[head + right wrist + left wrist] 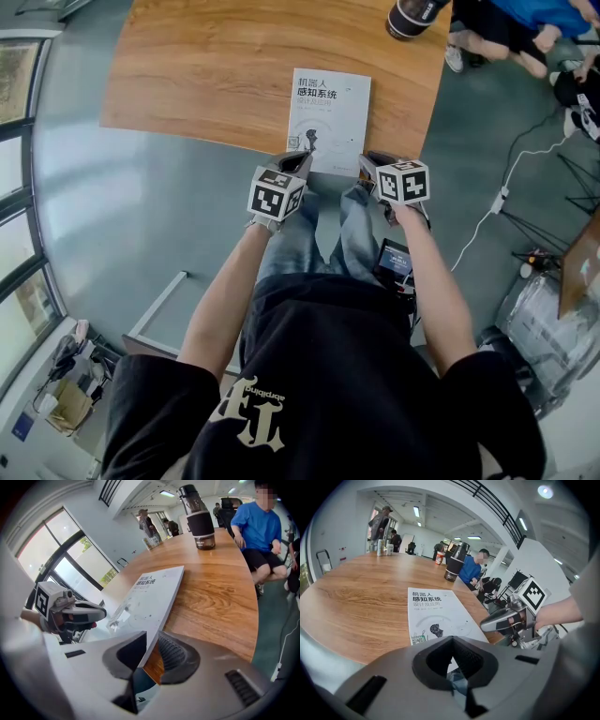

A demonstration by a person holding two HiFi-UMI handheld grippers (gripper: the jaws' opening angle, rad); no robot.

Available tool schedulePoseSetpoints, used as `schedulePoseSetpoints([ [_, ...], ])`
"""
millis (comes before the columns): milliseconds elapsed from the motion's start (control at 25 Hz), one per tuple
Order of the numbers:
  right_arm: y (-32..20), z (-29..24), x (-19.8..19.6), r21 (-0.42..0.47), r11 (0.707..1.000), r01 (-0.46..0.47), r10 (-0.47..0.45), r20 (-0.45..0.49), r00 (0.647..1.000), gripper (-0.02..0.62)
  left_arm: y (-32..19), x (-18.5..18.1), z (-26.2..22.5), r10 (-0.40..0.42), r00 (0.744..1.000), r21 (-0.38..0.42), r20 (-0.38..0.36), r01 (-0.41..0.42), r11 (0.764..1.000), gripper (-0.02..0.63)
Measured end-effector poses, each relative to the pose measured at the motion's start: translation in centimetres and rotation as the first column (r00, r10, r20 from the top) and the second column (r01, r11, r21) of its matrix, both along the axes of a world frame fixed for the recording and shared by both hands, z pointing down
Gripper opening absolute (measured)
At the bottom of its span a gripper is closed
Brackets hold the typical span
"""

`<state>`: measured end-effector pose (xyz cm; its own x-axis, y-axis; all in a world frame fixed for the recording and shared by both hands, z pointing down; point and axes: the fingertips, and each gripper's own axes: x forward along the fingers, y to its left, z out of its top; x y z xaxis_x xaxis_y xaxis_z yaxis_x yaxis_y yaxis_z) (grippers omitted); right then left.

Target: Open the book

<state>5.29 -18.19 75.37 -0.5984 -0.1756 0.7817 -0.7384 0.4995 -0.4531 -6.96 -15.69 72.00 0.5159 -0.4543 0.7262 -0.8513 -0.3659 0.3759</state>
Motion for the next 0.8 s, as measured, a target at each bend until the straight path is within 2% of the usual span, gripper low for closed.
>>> schedulePoseSetpoints([
  [280, 0.0, 0.9, -0.2, -0.031, 0.999, -0.009, 0.008, -0.025, 1.000, 0.052, -0.1, -0.1, 1.5, 0.011, 1.000, -0.048, 0.012, -0.011, 0.999, -0.002],
  [600, 0.2, 0.8, -0.5, -0.069, 0.998, -0.012, 0.012, -0.003, 1.000, 0.051, 0.0, -0.4, 2.5, 0.021, 1.000, -0.083, 0.020, -0.019, 0.996, -0.001],
  [800, 0.3, 0.0, -0.7, -0.057, 0.998, -0.010, 0.011, 0.010, 1.000, 0.051, 0.1, -0.1, 2.6, 0.032, 0.999, -0.092, 0.014, -0.030, 0.995, -0.002],
])
